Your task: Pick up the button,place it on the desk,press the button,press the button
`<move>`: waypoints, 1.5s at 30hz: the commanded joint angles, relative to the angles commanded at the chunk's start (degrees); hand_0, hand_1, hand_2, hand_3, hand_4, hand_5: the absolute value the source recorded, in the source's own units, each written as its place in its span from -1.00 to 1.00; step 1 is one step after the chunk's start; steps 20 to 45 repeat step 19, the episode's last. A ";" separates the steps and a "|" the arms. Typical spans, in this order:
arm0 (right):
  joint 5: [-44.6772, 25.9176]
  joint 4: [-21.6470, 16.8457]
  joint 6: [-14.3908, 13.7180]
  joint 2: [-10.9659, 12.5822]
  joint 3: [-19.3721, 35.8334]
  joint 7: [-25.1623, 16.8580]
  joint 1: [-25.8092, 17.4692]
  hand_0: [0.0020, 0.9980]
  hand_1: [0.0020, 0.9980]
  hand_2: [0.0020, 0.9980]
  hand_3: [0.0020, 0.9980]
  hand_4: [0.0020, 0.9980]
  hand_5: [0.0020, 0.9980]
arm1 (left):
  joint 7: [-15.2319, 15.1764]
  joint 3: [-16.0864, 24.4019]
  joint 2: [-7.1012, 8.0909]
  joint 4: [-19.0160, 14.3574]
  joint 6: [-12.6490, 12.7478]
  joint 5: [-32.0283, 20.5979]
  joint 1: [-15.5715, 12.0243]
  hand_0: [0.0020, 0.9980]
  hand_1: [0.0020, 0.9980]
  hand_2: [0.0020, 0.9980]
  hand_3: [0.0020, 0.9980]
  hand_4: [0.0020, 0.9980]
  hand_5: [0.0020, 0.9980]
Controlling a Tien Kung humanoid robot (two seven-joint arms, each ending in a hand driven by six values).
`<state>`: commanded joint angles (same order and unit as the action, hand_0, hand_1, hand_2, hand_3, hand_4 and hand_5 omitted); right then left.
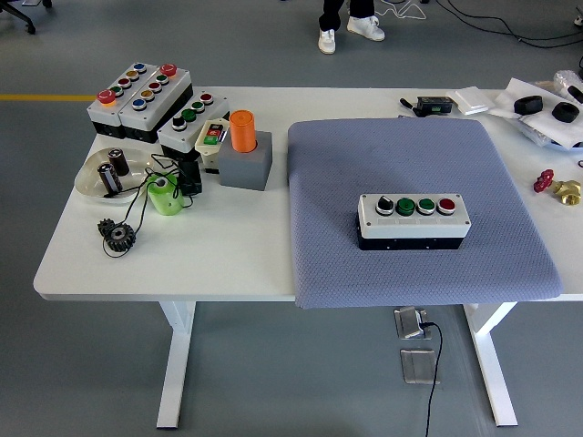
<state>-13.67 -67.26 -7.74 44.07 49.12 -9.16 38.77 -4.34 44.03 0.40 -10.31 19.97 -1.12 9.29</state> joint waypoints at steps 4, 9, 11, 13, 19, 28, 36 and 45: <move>-0.04 -0.08 0.06 0.08 0.01 -0.03 -0.13 0.63 0.62 0.73 0.71 0.21 0.17 | -0.06 -0.18 0.03 0.00 -0.04 -0.20 -0.06 0.31 0.41 0.45 0.00 -0.36 0.93; -0.08 -0.34 0.22 0.06 0.20 -0.16 -0.44 0.63 0.62 0.73 0.71 0.21 0.17 | -0.18 -0.34 0.04 0.00 -0.08 -0.45 -0.10 0.31 0.41 0.45 0.00 -0.36 0.93; -0.08 -0.55 0.30 0.05 0.28 -0.27 -0.51 0.63 0.62 0.73 0.71 0.21 0.18 | -0.19 -0.42 0.04 0.00 -0.09 -0.51 -0.12 0.31 0.41 0.45 0.00 -0.36 0.92; 0.00 -0.78 0.40 0.07 0.30 -0.36 -0.46 0.63 0.62 0.73 0.71 0.21 0.18 | -0.17 -0.39 0.04 0.00 -0.07 -0.46 -0.13 0.31 0.41 0.45 0.00 -0.36 0.92; -0.06 -0.56 0.24 -0.12 0.65 -0.38 -0.22 0.63 0.62 0.73 0.71 0.20 0.19 | -0.17 -0.11 0.09 0.00 -0.04 -0.46 0.13 0.31 0.41 0.45 0.00 -0.36 0.93; -0.06 -0.56 0.24 -0.12 0.65 -0.38 -0.22 0.63 0.62 0.73 0.71 0.20 0.19 | -0.17 -0.11 0.09 0.00 -0.04 -0.46 0.13 0.31 0.41 0.45 0.00 -0.36 0.93; -0.06 -0.56 0.24 -0.12 0.65 -0.38 -0.22 0.63 0.62 0.73 0.71 0.20 0.19 | -0.17 -0.11 0.09 0.00 -0.04 -0.46 0.13 0.31 0.41 0.45 0.00 -0.36 0.93; -0.06 -0.56 0.24 -0.12 0.65 -0.38 -0.22 0.63 0.62 0.73 0.71 0.20 0.19 | -0.17 -0.11 0.09 0.00 -0.04 -0.46 0.13 0.31 0.41 0.45 0.00 -0.36 0.93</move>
